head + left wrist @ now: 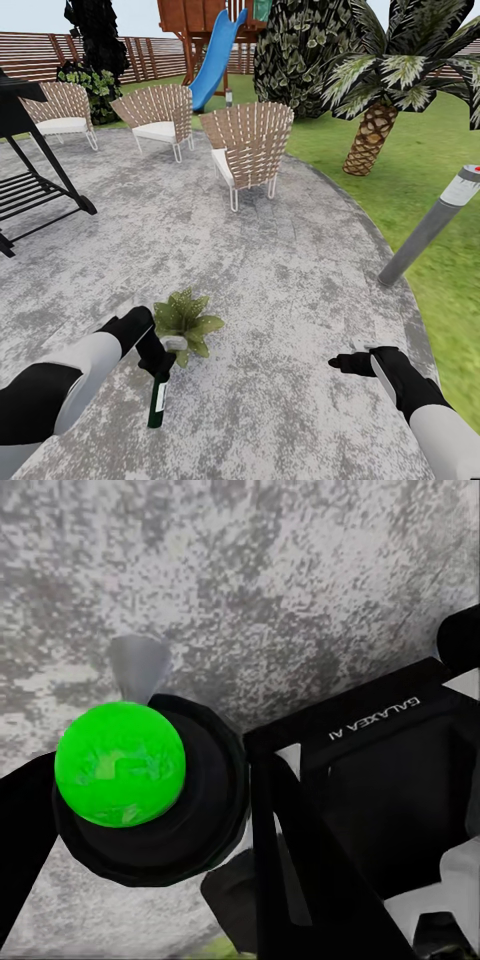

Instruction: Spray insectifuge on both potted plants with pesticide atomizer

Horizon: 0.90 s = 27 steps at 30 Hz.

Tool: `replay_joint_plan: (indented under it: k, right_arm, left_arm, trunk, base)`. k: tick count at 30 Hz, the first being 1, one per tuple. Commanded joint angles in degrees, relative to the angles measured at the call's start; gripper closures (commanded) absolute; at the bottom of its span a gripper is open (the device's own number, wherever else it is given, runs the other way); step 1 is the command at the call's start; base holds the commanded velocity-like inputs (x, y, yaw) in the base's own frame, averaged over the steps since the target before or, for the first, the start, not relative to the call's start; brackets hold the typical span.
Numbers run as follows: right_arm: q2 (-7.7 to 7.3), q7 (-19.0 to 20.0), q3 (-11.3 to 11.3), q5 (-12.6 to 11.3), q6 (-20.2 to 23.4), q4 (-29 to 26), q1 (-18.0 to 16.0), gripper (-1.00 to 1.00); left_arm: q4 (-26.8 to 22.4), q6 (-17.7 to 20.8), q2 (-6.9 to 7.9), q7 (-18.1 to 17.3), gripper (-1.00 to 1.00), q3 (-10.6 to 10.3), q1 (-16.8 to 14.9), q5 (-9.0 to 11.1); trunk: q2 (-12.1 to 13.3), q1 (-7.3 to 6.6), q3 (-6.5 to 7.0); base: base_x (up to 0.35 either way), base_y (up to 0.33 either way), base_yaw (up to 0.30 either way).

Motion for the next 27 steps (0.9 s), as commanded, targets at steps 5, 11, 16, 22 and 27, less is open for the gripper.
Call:
replay_joint_plan:
  k: [5, 11, 16, 22, 27]
  right_arm:
    - [0.01, 0.19, -0.15, -0.08, 0.31, -0.07, -0.02, -1.0]
    - [0.01, 0.19, -0.15, -0.15, 0.31, -0.07, -0.02, -1.0]
    - [0.01, 0.23, -0.15, -0.16, 0.32, -0.07, -0.02, -1.0]
    - [0.01, 0.2, -0.15, -0.18, 0.32, -0.07, -0.02, -1.0]
    - [0.01, 0.2, -0.15, -0.33, 0.31, -0.03, -0.02, -1.0]
  left_arm:
    - [-0.15, 0.24, 0.03, -0.51, 1.0, -0.38, 0.3, -0.03]
    - [-0.25, 0.26, -0.31, -0.59, 1.0, -0.27, 0.11, -0.03]
    - [-1.0, 0.32, -1.02, -0.65, 1.0, -0.26, -1.48, -0.03]
    - [-1.11, 0.33, -2.4, -0.61, 1.0, -0.26, -2.71, -0.03]
    - [-1.11, 0.32, -2.17, -0.55, 1.0, -0.24, -2.28, -0.03]
  trunk:
    - [-0.02, -0.01, -0.04]
    - [-0.02, -0.01, -0.04]
    - [-0.02, -0.01, -0.04]
    - [-0.02, -0.01, -0.04]
    - [-0.02, -0.01, -0.04]
  base:
    - [0.0, 0.0, 0.0]
    - [0.0, 0.0, 0.0]
    - [0.0, 0.0, 0.0]
    - [0.0, 0.0, 0.0]
    - [-0.114, 0.0, 0.0]
